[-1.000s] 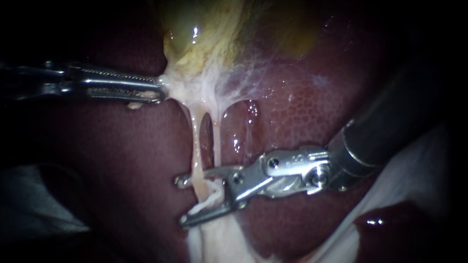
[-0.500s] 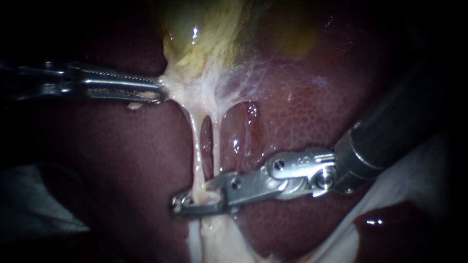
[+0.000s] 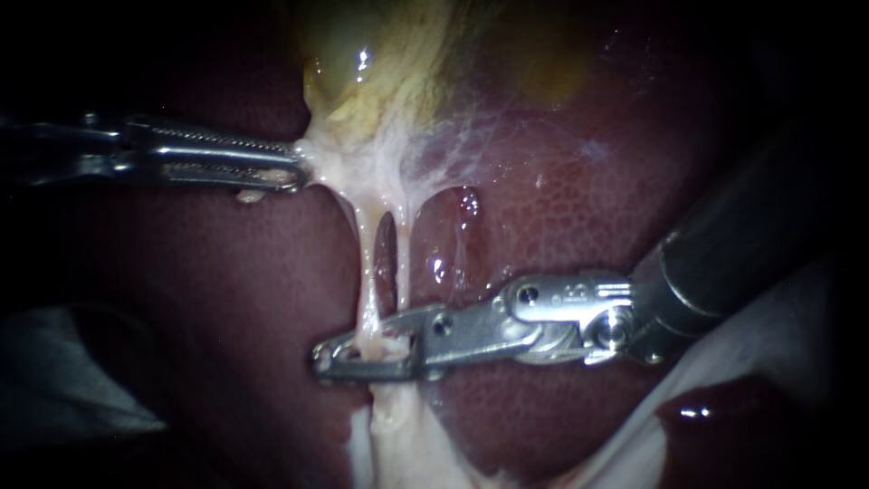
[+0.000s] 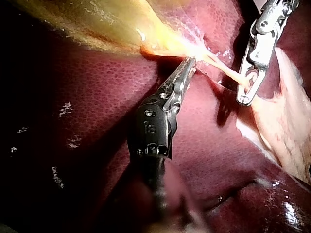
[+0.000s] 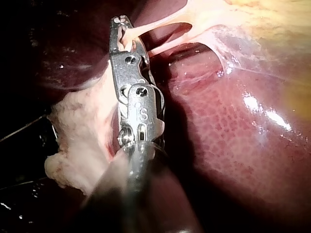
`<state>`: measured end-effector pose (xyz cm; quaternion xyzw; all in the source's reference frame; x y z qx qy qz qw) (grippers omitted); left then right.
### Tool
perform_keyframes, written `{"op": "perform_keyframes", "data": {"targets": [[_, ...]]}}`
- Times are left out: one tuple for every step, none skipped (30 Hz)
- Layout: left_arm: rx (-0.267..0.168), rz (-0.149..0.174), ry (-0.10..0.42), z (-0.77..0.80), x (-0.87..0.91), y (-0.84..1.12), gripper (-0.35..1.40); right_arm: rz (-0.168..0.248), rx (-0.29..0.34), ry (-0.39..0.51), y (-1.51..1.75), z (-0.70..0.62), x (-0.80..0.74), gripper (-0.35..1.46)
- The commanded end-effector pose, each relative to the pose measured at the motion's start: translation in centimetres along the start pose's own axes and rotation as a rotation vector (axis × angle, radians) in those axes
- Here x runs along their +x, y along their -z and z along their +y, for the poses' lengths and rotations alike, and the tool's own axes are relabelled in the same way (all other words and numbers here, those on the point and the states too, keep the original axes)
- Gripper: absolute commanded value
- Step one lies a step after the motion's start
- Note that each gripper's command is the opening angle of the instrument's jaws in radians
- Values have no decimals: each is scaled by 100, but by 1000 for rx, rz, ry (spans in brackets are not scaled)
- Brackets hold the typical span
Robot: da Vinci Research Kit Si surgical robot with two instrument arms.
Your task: Clipping first clip left tube
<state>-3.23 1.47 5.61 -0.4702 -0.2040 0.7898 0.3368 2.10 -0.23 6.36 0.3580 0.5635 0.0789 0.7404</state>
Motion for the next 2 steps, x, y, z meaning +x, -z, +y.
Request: {"op": "perform_keyframes", "data": {"targets": [[0, 0, 0, 0, 0, 0, -35, 0, 6, -13, 0, 0, -1, -35], [0, 0, 0, 0, 0, 0, -35, 0, 8, -36, -1, 1, -1, -29]]}}
